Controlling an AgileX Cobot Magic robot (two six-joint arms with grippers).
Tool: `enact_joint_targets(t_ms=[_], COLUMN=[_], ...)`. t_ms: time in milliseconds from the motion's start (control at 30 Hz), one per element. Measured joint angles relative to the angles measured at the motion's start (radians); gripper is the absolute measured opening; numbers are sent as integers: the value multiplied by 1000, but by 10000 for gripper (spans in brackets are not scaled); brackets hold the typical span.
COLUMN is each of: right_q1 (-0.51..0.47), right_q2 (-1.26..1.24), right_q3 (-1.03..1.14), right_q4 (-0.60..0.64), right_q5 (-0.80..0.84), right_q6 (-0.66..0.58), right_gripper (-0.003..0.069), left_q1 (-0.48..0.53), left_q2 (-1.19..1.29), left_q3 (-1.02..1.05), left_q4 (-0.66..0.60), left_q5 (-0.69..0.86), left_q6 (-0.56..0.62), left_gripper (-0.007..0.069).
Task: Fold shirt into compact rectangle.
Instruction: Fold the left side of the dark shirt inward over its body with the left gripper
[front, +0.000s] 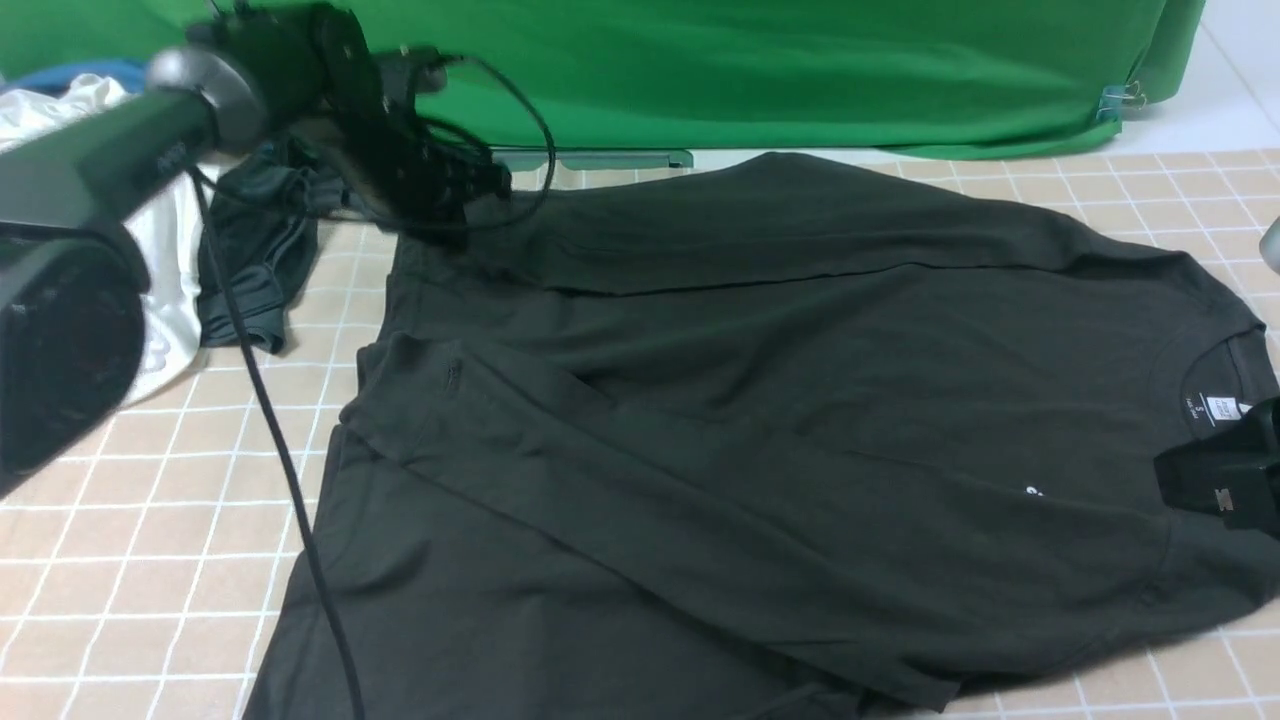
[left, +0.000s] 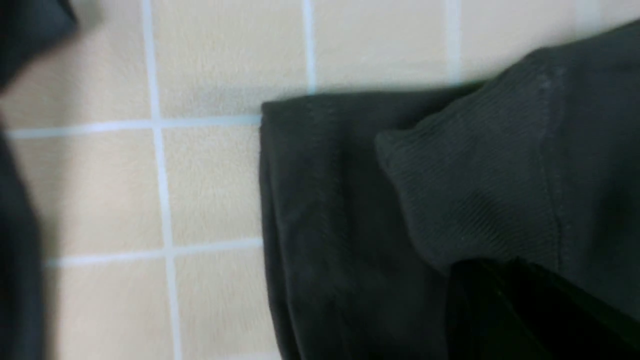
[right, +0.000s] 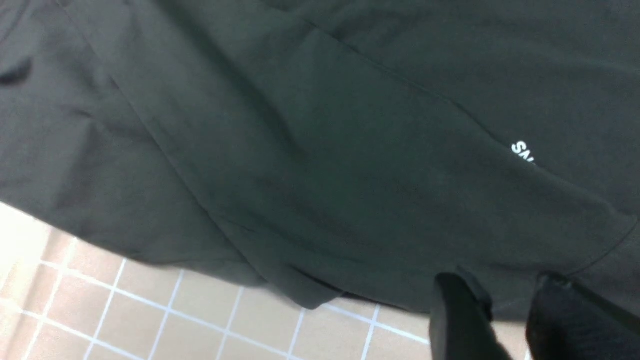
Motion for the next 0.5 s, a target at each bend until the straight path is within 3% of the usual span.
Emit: enact_joint_targets(t_ms=[167, 367, 500], right_q1=[0, 0, 0], right_q2=[0, 0, 0], right_q3=[0, 0, 0], right_q4=[0, -1, -3], right_q5=[-1, -18, -26], right_q6=[0, 0, 0], right_gripper=[246, 246, 246], left_q1=[0, -2, -15], left_q2=[-104, -219, -261], left_q3=[0, 5, 76], left_q4=[-14, -16, -8], left_q5=[91, 306, 327], left_q6=[6, -9, -50], left_gripper=[36, 36, 36])
